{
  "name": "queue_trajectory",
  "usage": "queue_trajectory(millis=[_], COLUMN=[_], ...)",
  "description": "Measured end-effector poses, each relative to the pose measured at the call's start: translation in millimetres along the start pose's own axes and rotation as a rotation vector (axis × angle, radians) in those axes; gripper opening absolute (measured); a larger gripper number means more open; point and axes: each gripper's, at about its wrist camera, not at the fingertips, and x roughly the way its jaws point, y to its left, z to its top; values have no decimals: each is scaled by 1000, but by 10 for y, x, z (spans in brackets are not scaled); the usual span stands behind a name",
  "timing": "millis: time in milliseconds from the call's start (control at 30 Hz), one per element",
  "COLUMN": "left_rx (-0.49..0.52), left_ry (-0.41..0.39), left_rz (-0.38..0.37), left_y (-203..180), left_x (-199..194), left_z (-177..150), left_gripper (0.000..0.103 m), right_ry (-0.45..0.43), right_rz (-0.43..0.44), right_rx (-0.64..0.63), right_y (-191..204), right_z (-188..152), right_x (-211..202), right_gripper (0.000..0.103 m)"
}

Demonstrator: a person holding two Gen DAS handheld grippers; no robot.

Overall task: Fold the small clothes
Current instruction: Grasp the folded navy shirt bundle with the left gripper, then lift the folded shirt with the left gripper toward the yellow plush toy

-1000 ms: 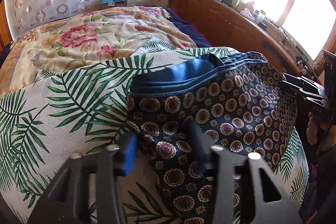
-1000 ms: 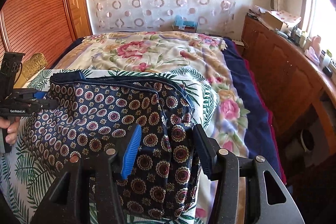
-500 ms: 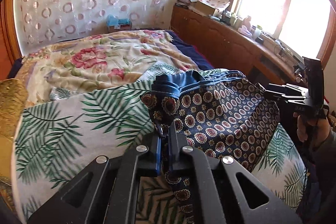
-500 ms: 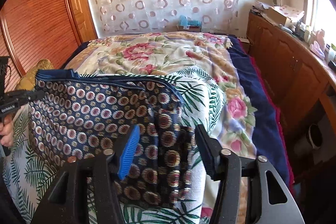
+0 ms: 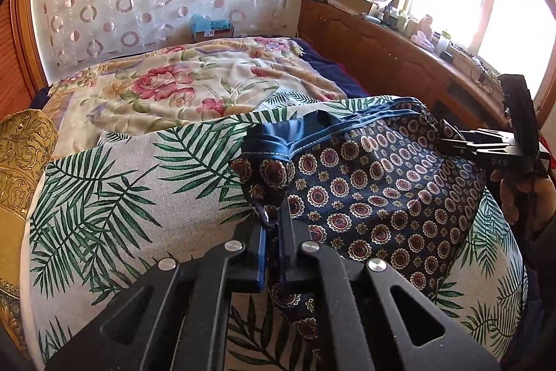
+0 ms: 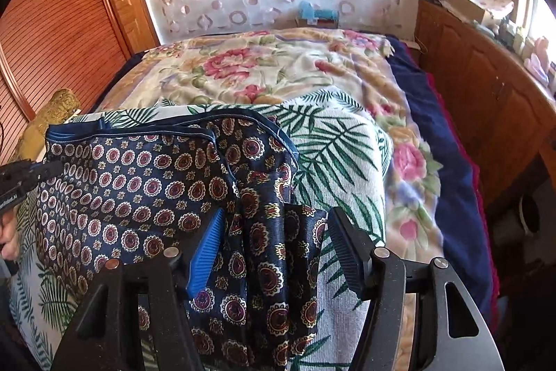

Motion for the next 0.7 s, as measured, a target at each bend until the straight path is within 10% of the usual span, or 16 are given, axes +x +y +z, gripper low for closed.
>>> queue_trajectory(millis=[400, 567, 700], left_rx=[-16, 33, 40], left_ry=[49, 40, -15], left_rz=[-14, -33, -37], left_y=[25, -116, -196], left_x=[210, 123, -123], left_z=[-54, -64, -67], left_gripper=[6, 5, 5], right_ry=[22, 35, 2], right_rz=[39, 87, 73], right_rx=[9, 0, 4], right_y=[85, 165, 191], right_z=[13, -28, -73], right_x=[59, 26, -45], right_gripper=[65, 18, 13])
